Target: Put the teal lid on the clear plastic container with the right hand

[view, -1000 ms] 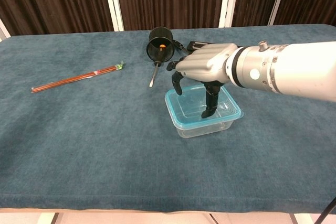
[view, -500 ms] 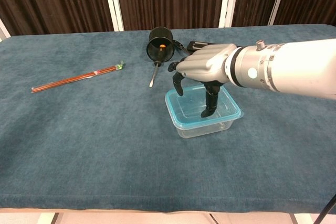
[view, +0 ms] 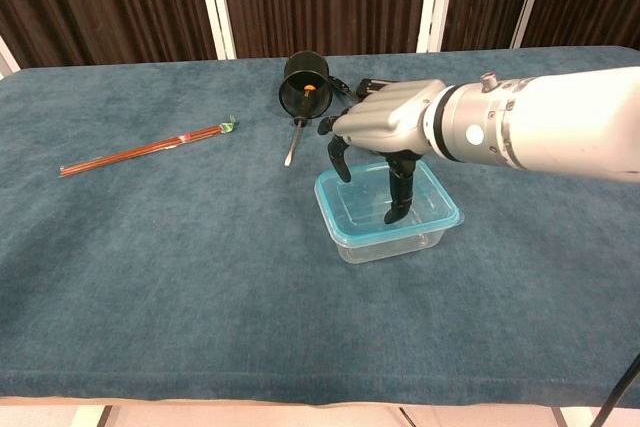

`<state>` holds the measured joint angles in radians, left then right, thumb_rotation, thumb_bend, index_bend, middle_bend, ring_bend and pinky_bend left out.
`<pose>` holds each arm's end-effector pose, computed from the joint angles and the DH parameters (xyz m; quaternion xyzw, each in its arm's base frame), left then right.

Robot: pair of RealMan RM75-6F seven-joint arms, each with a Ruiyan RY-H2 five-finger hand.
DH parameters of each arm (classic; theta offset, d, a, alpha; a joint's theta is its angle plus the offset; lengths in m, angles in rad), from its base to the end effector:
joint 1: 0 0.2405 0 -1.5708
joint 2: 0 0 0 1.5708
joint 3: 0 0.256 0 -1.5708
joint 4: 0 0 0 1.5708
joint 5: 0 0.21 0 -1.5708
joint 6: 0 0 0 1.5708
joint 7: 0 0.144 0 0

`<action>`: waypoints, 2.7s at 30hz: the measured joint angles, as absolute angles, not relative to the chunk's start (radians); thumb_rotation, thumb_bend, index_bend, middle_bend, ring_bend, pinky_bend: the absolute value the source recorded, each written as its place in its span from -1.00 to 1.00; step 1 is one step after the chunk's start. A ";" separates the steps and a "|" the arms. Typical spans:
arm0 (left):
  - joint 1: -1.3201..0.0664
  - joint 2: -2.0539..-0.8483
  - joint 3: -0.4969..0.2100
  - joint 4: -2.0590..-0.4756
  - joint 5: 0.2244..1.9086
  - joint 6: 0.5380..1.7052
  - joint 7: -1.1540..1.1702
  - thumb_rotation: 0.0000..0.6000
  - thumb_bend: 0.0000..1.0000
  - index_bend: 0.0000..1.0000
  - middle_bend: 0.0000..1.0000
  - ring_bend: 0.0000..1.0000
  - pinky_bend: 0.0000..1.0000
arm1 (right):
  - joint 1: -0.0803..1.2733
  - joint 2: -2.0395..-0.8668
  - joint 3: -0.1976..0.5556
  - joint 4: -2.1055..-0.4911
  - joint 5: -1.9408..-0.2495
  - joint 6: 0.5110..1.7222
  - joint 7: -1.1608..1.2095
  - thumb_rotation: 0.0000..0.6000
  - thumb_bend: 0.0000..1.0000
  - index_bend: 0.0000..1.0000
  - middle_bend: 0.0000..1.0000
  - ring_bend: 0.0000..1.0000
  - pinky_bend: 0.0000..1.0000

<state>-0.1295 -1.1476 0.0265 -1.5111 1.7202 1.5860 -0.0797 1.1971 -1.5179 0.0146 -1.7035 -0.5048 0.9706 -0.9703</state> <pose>-0.2922 0.1760 0.1483 -0.6587 -0.3253 -0.4459 0.5113 -0.0651 -0.3354 -0.0438 0.8712 -0.2200 0.1783 0.4011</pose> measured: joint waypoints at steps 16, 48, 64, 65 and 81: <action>-0.132 -1.148 0.022 -1.512 1.712 1.583 -0.078 1.00 -0.12 -1.00 -1.00 -1.00 -0.97 | 1.209 -1.531 -0.001 -1.685 -0.497 0.962 -0.964 1.00 -0.54 0.04 -0.90 -0.94 -0.70; -0.133 -1.142 0.021 -1.515 1.710 1.583 -0.091 1.00 -0.11 -1.00 -1.00 -1.00 -0.97 | 1.205 -1.565 -0.019 -1.646 -0.501 0.954 -0.950 1.00 -0.54 -0.01 -0.90 -0.94 -0.70; -0.131 -1.140 0.022 -1.514 1.711 1.586 -0.097 1.00 -0.12 -1.00 -1.00 -1.00 -0.96 | 1.199 -1.578 -0.024 -1.626 -0.509 0.942 -0.939 1.00 -0.54 -0.06 -0.90 -0.94 -0.70; -0.131 -1.140 0.022 -1.514 1.711 1.586 -0.097 1.00 -0.12 -1.00 -1.00 -1.00 -0.96 | 1.199 -1.579 -0.024 -1.625 -0.509 0.942 -0.939 1.00 -0.54 -0.07 -0.90 -0.94 -0.70; -0.129 -1.140 0.021 -1.512 1.713 1.592 -0.099 1.00 -0.12 -1.00 -1.00 -1.00 -0.96 | 1.177 -1.455 0.005 -1.775 -0.567 0.998 -0.897 1.00 -0.54 -0.10 -0.90 -0.94 -0.70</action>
<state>-0.1292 -1.1400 0.0208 -1.5118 1.7129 1.5918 -0.0991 1.1772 -1.4553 0.0051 -1.7751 -0.5667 0.9975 -0.8968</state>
